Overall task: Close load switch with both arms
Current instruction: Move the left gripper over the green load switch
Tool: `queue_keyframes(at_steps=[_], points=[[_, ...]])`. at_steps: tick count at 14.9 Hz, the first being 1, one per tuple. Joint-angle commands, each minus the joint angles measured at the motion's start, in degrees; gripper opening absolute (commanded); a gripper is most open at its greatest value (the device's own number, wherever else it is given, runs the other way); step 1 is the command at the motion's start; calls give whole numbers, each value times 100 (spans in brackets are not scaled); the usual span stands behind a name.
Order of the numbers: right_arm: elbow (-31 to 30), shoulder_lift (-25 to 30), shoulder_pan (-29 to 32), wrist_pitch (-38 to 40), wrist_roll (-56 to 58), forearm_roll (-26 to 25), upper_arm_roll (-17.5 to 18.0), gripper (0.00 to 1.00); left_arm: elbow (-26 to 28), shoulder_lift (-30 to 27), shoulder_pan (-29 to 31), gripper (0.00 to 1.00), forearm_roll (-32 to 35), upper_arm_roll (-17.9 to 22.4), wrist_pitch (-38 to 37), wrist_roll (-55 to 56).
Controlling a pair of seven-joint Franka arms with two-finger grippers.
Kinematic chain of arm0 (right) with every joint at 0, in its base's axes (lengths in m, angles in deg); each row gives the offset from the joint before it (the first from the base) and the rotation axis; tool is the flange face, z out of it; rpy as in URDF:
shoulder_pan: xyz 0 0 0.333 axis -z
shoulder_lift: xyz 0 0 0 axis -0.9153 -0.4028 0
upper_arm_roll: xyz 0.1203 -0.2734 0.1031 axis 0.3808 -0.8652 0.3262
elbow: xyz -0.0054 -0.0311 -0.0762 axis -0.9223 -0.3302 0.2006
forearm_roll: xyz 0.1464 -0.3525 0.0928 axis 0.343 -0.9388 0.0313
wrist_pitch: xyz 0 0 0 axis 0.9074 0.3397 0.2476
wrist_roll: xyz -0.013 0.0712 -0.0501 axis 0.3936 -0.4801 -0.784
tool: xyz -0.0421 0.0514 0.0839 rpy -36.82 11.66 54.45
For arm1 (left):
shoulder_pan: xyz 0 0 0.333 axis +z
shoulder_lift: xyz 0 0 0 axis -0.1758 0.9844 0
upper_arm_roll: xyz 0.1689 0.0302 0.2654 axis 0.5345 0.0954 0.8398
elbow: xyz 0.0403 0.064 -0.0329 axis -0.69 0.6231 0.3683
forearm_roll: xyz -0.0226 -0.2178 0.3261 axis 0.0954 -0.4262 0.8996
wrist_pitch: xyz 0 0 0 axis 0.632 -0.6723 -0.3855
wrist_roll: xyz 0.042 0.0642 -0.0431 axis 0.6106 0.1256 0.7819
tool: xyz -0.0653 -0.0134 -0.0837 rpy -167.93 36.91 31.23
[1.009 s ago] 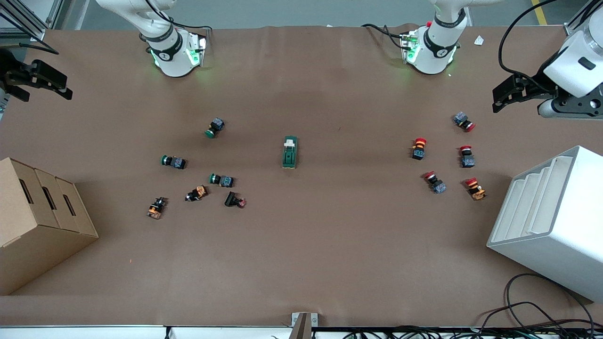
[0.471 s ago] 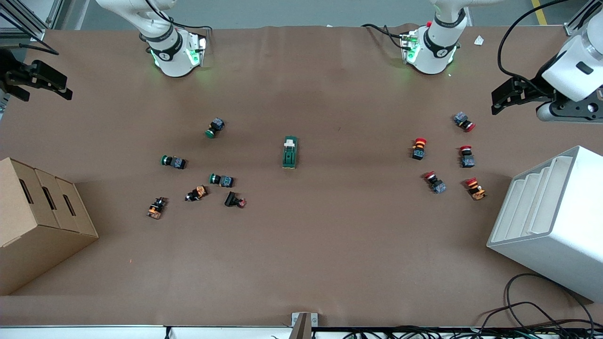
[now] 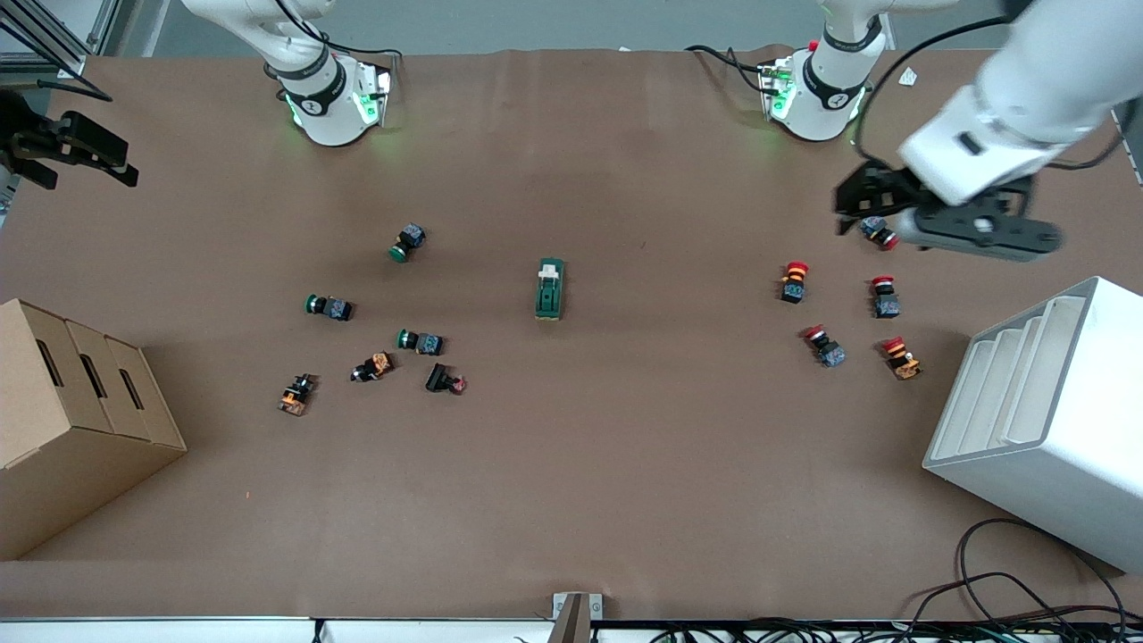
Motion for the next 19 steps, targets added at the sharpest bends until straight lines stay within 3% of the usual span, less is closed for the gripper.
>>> queue_keyframes(at_steps=[1,6,12,15,19], points=[[-20,103,7,4,-98,4,-6,100,188,147,-399,100,-3,-186,673,832],[-20,-38,51,-66,-81,-40,-6,100,1173,217,-1453,100,267,-186,2503,2343],[6,-458,77,-198,-37,30,-6,100,1200,1077,-3175,100,2498,-212,2575,6770],[103,-916,77,-250,16,-14,-6,100,1174,1613,-3818,100,3316,-213,2575,8214],[59,-1127,-19,-497,-194,12,3,100,1235,2369,-4582,100,4476,-213,2584,10164]])
